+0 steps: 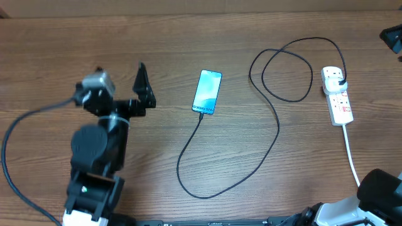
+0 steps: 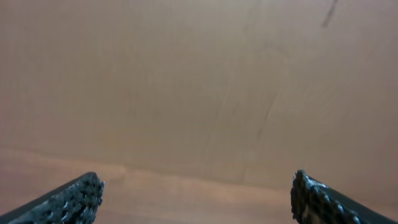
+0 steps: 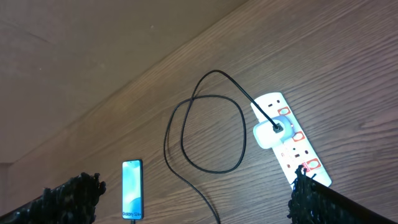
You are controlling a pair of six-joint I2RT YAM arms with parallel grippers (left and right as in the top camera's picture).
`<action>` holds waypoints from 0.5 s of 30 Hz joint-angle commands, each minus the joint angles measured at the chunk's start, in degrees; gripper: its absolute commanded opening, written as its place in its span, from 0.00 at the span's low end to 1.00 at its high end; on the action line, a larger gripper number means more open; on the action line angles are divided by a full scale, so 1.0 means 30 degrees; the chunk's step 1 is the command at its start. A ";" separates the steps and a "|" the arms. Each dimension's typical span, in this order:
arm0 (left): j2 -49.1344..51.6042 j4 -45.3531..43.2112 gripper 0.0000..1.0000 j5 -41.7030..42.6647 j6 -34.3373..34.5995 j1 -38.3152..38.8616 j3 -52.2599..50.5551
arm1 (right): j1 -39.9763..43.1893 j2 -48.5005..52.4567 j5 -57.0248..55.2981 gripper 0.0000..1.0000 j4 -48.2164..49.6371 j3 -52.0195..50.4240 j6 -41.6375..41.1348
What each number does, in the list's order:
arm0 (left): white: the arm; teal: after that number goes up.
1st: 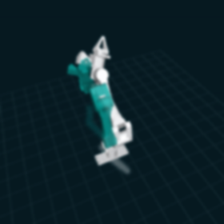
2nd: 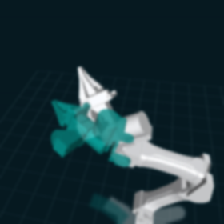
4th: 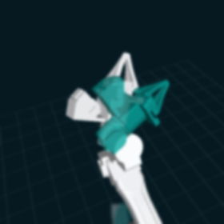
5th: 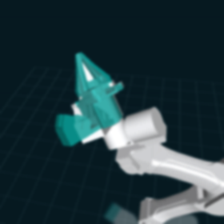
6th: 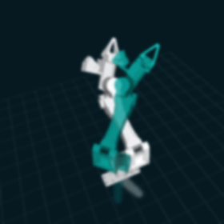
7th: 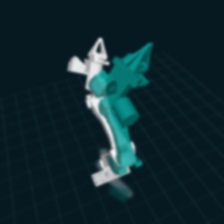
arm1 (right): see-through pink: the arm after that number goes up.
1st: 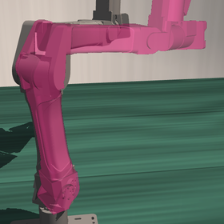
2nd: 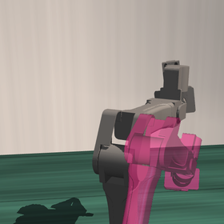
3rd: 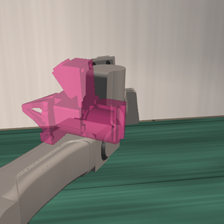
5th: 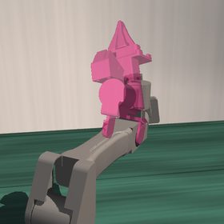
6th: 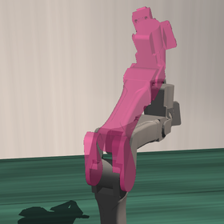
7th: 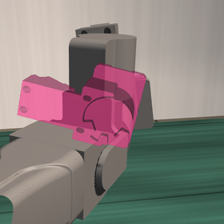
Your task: Plug charger to phone and switch on socket
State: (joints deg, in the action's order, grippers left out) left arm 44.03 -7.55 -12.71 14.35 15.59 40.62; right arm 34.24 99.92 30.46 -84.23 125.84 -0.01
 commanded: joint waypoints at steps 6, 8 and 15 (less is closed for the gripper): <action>-0.4663 -0.3111 1.00 -0.0342 -0.0350 -0.0809 -0.4772 | -0.0044 -0.0160 0.0015 1.00 0.0022 -0.0051 0.0000; -0.5639 -0.3541 1.00 -0.0313 -0.0306 -0.1115 -0.5661 | -0.0044 -0.0160 0.0022 1.00 0.0022 -0.0051 0.0000; -0.8648 -0.4175 1.00 -0.0335 0.0510 -0.1610 -0.7861 | -0.0044 -0.0160 0.0022 1.00 0.0022 -0.0051 0.0000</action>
State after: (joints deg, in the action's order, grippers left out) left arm 21.82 -19.44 -12.71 14.87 11.29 19.51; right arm 34.24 99.92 30.44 -84.27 125.84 -0.01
